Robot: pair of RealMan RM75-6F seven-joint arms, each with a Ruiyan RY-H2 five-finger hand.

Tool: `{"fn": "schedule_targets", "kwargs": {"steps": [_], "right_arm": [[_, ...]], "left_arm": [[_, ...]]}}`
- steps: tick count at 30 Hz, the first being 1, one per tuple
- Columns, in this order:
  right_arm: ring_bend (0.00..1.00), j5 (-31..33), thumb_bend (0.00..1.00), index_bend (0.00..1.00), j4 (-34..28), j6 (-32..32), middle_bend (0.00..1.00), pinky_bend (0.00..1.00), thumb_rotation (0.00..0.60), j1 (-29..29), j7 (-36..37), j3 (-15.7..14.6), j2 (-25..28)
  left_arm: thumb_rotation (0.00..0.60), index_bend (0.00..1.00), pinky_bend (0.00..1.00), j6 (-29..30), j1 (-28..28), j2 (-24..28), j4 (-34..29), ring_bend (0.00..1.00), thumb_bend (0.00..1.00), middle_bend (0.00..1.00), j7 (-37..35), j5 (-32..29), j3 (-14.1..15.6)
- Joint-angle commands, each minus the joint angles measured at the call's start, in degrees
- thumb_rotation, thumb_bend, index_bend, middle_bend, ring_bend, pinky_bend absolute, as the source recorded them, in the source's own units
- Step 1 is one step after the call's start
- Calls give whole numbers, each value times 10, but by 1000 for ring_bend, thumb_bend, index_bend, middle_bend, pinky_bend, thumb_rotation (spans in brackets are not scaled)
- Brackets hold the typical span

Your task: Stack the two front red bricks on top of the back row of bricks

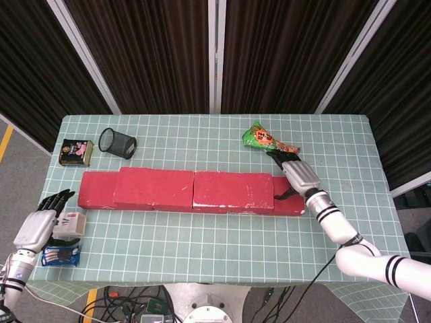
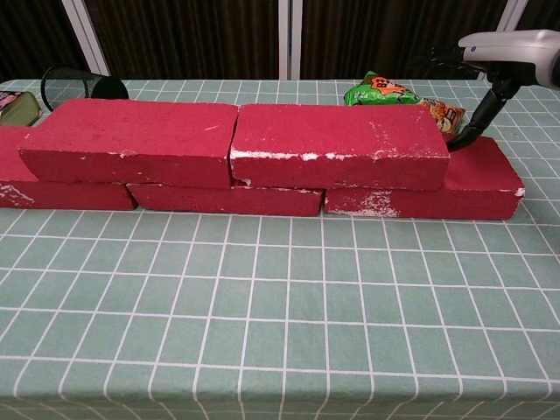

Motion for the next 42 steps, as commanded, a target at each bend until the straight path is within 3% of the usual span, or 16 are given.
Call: {"fn": "schedule_targets", "kwargs": {"steps": [1, 42], "right_arm": [[0, 1, 5, 0, 0, -1, 0, 0, 600, 1, -1, 2, -1], [0, 21, 7, 0, 7, -13, 0, 0, 600, 10, -17, 12, -9]], "left_arm": [[600, 35, 0, -1, 0, 0, 1, 0, 0, 0, 0, 0, 0], [600, 36, 0, -2, 1, 1, 2, 0, 0, 0, -3, -2, 0]]}}
